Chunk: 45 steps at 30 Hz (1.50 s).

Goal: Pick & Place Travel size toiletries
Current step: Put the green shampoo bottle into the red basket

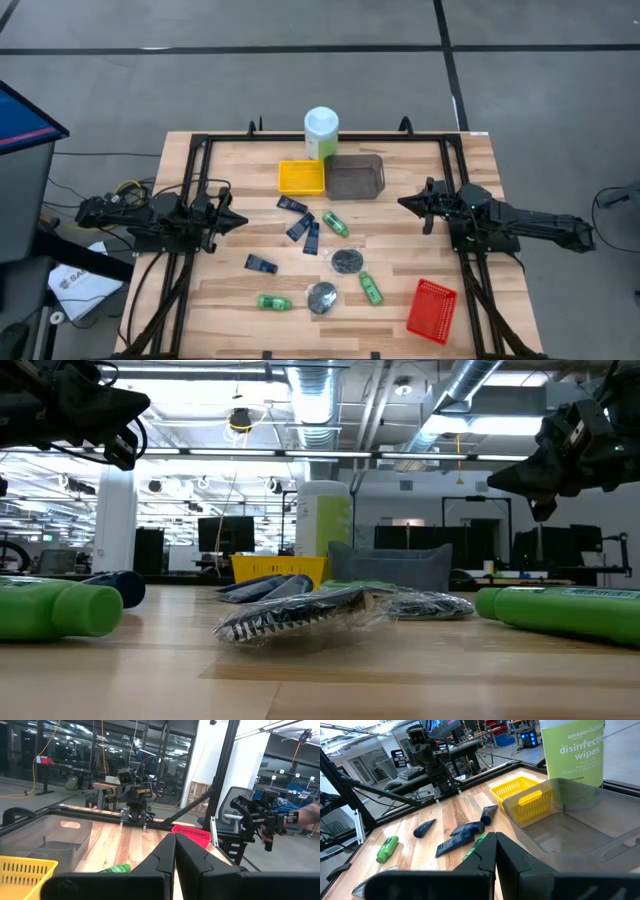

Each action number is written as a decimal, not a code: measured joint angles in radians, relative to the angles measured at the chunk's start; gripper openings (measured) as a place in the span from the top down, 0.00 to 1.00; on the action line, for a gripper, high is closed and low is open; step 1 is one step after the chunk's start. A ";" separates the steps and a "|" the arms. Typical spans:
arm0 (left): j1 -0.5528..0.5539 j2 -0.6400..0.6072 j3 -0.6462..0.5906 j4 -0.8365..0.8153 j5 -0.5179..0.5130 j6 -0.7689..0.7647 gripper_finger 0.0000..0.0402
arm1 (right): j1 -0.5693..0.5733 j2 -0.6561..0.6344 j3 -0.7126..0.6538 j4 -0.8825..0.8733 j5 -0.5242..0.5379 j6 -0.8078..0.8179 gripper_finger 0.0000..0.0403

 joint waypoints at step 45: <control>0.000 0.000 0.000 0.043 -0.002 0.000 0.98 | 0.436 1.545 1.341 -1.151 -0.026 0.464 0.59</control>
